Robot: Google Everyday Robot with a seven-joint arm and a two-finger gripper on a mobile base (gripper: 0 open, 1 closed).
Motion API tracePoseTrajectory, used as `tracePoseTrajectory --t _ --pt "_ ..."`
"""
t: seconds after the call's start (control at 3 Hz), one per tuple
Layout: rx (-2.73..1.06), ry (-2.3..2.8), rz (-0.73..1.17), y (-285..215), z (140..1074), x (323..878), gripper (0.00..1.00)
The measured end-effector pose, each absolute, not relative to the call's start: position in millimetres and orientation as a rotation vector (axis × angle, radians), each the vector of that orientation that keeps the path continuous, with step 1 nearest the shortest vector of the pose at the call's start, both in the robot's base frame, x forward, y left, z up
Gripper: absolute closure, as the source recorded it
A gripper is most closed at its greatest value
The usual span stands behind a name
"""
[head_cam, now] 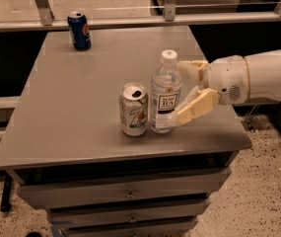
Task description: Move blue plastic bottle near 7up can
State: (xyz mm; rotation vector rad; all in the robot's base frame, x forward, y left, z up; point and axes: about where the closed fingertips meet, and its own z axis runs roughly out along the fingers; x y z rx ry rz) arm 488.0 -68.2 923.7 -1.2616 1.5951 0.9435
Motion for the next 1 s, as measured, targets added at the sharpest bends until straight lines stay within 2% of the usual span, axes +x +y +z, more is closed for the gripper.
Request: tracePoseTrajectory --t 0.33,0.67,1.0 --pt "-1.283 1.603 0.886 -90 926 499 0.00" --pt "-1.286 1.610 0.767 -140 936 526 0.00" --pt "-1.271 1.589 0.727 -149 954 533 0.00"
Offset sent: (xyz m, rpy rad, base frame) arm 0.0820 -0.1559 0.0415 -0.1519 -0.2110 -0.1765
